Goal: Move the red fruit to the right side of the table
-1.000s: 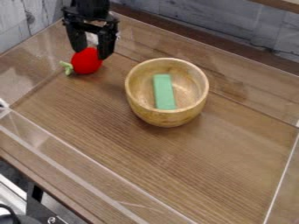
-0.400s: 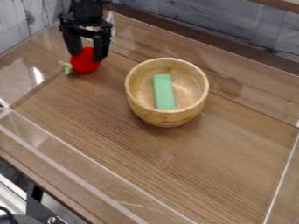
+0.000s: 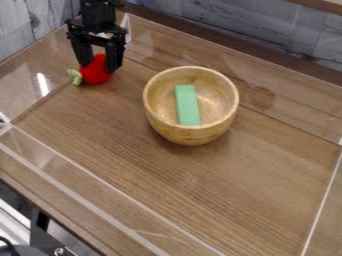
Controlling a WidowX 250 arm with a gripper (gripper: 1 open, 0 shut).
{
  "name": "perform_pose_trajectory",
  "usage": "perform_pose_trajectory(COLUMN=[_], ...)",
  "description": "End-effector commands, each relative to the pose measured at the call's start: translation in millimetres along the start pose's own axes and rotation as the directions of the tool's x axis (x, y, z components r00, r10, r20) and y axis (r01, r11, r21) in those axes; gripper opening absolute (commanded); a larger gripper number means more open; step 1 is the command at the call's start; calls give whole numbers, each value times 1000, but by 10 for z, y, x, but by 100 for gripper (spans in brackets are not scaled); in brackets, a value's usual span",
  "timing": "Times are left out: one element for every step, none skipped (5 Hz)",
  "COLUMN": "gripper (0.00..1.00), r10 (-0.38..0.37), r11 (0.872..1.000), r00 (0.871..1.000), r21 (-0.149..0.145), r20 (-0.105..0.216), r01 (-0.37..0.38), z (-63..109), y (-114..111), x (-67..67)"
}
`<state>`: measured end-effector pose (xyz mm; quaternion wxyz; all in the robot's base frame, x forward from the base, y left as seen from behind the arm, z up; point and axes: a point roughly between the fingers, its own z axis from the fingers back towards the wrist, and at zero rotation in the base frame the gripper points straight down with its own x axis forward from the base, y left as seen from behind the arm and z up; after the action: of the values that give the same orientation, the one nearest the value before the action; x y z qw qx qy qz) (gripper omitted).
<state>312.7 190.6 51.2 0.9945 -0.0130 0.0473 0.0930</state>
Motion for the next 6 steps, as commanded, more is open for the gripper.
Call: perform_pose_trajectory(gripper=[100, 100, 100, 100, 100, 100], r10=[17, 24, 28, 31, 34, 37], r11=[1000, 1000, 1000, 999, 999, 999], r00=[999, 999, 999, 999, 999, 999], r21=[8, -1, -8, -16, -23, -31], r20=[46, 42, 39, 36, 33, 30], r01=[-17, -24, -27, -30, -34, -36], z=[128, 102, 82, 66, 51, 39], y=[74, 84, 87, 85, 85, 81], x=[55, 59, 62, 59, 57, 54])
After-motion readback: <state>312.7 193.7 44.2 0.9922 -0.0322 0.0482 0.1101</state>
